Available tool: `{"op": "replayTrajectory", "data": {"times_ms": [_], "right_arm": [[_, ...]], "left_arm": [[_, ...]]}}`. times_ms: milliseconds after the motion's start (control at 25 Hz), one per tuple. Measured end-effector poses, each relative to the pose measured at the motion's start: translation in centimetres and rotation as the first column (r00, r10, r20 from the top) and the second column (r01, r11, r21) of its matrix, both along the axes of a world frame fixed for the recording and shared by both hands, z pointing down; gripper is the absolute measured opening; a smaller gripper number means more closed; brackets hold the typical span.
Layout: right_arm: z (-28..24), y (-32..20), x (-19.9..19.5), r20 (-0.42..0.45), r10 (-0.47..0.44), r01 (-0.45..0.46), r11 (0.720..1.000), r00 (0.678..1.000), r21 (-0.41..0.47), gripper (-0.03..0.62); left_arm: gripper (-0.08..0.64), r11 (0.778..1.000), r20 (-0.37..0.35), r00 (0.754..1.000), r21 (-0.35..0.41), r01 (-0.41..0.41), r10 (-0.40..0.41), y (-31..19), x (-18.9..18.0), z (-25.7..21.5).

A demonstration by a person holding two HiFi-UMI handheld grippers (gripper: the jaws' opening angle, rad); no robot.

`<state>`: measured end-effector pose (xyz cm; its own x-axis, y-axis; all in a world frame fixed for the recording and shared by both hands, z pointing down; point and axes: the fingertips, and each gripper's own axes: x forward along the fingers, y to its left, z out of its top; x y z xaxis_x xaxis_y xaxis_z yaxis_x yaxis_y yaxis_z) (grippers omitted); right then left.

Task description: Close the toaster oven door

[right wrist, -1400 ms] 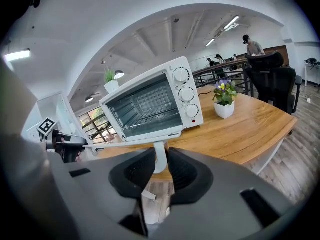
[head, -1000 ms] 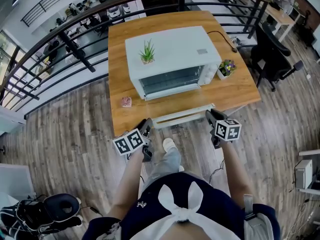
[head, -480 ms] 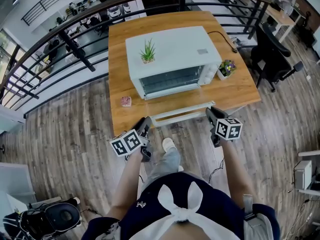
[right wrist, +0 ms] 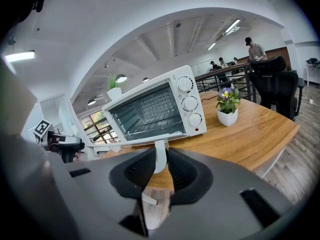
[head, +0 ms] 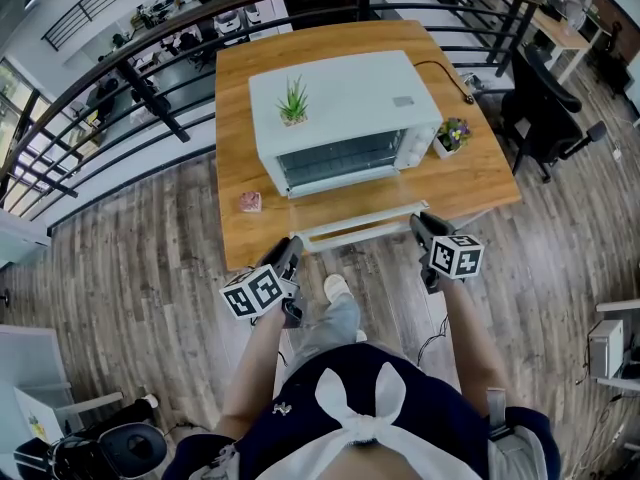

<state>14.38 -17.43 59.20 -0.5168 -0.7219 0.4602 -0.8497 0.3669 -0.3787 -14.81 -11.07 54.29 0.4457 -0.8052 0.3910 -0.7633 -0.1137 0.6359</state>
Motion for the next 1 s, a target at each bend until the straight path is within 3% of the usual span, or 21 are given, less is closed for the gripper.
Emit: {"op": "replayTrajectory", "data": {"times_ms": [440,1000], "right_arm": [[-0.2,0.0,0.0,0.006,-0.007,0.008,1.0,1.0,-0.004,0.084],[-1.9,-1.0,-0.1,0.054,-0.002,0.0,1.0,0.999,0.031,0.084]], "left_arm": [[0.121,1.0,0.073,0.997,-0.018,0.007,-0.006,0.5,0.7,0.2],[0.129,0.999,0.102,0.995,-0.029,-0.018,0.021,-0.2,1.7,0.9]]}}
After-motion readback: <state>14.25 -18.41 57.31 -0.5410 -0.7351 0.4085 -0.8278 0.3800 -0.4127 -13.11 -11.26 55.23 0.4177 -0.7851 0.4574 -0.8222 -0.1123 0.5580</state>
